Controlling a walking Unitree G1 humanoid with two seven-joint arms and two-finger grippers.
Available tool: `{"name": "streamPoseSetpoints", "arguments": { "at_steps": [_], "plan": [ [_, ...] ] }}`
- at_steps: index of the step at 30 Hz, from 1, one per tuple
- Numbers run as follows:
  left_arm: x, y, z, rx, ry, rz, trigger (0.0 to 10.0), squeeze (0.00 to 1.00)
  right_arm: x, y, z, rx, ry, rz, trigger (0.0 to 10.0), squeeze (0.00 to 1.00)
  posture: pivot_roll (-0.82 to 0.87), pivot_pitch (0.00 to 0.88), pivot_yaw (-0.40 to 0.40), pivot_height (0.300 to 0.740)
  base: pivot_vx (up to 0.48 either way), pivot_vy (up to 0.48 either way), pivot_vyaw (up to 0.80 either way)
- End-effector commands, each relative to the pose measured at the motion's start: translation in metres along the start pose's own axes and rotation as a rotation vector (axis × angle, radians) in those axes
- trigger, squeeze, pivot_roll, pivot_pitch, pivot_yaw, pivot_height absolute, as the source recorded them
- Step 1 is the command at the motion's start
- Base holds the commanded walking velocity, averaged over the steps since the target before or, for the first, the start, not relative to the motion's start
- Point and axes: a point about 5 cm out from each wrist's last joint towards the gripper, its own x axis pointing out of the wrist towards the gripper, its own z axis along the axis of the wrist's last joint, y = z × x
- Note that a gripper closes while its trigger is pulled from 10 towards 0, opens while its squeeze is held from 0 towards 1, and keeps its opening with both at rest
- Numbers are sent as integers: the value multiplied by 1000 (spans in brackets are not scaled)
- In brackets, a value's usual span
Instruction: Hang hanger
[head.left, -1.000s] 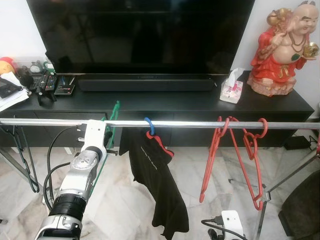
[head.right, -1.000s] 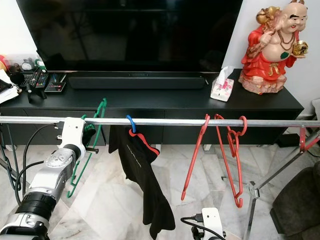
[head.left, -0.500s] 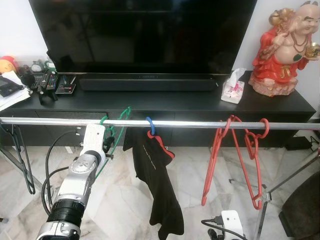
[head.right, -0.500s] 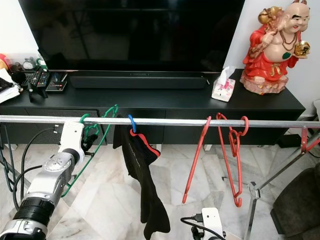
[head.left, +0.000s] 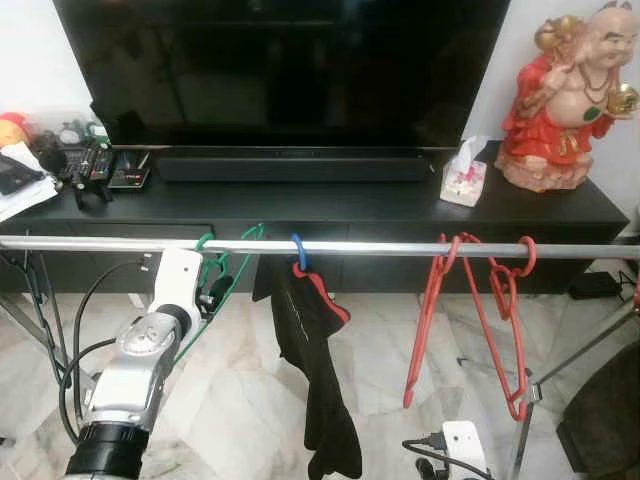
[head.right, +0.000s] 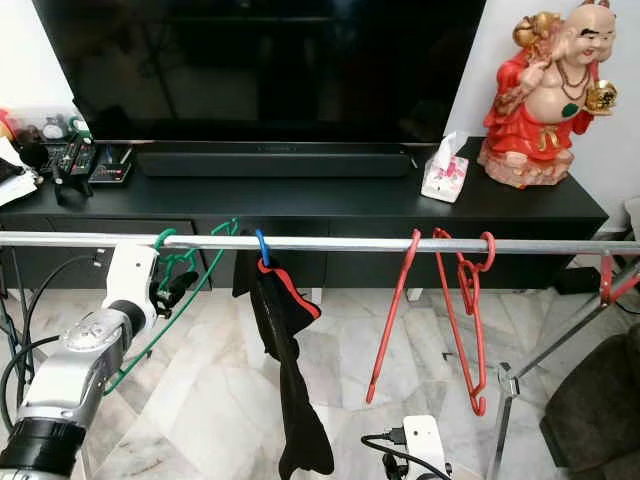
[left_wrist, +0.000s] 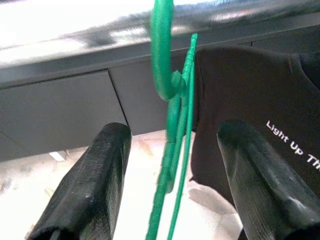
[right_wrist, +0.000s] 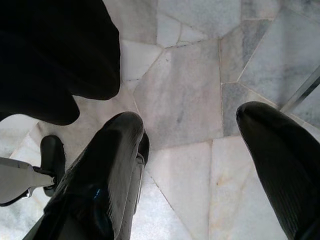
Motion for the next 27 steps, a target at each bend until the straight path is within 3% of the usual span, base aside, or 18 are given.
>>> {"name": "streamPoseSetpoints", "arguments": {
  "at_steps": [1, 9, 13, 14, 16, 18, 19, 20, 22, 23, 27],
  "plan": [
    [-5, 2, 4, 12, -4, -5, 10000, 1000, 0, -1, -2, 0, 9, 0, 10000, 0, -41, 0, -41, 740, 0, 0, 0],
    [-47, 14, 3, -54, -79, -9, 10000, 1000, 0, -1, -2, -4, 10, 3, 10000, 0, -29, 0, -38, 740, 0, 0, 0],
    [-59, 21, -9, -72, -64, 13, 10000, 1000, 0, -1, -2, -3, 10, 2, 10000, 0, -27, 0, -37, 740, 0, 0, 0],
    [-69, 35, -26, -121, -40, 100, 10000, 1000, 0, -2, -2, -3, 10, 2, 10000, 0, -28, 0, -35, 740, 0, 0, 0],
    [-73, 42, -33, -136, -32, 149, 10000, 1000, 0, -2, -2, -3, 9, 1, 10000, 0, -27, 0, -36, 740, 0, 0, 0],
    [-78, 57, -46, -163, -24, 286, 10000, 953, 0, -2, -2, -3, 10, 1, 10000, 0, -25, 0, -37, 740, 0, 0, 0],
    [-78, 57, -46, -163, -24, 286, 10000, 953, 0, -2, -2, -3, 10, 1, 10000, 0, -25, 0, -37, 740, 0, 0, 0],
    [-80, 64, -54, -179, -19, 360, 10000, 63, 0, -2, -2, -3, 10, 1, 10000, 0, -25, 0, -37, 740, 0, 0, 0],
    [-81, 66, -57, -182, -15, 383, 10000, 63, 0, -2, -2, -3, 10, 1, 10000, 0, -25, 0, -37, 740, 0, 0, 0],
    [-81, 67, -72, -182, 35, 425, 10000, 0, -1, -2, -2, -3, 10, 1, 10000, 0, -28, 0, -38, 740, 0, 0, 0],
    [-78, 62, -101, -188, 122, 450, 10000, 0, -1, -2, -2, -3, 9, -1, 10000, 0, -32, 0, -38, 740, 0, 0, 0]
  ]
}}
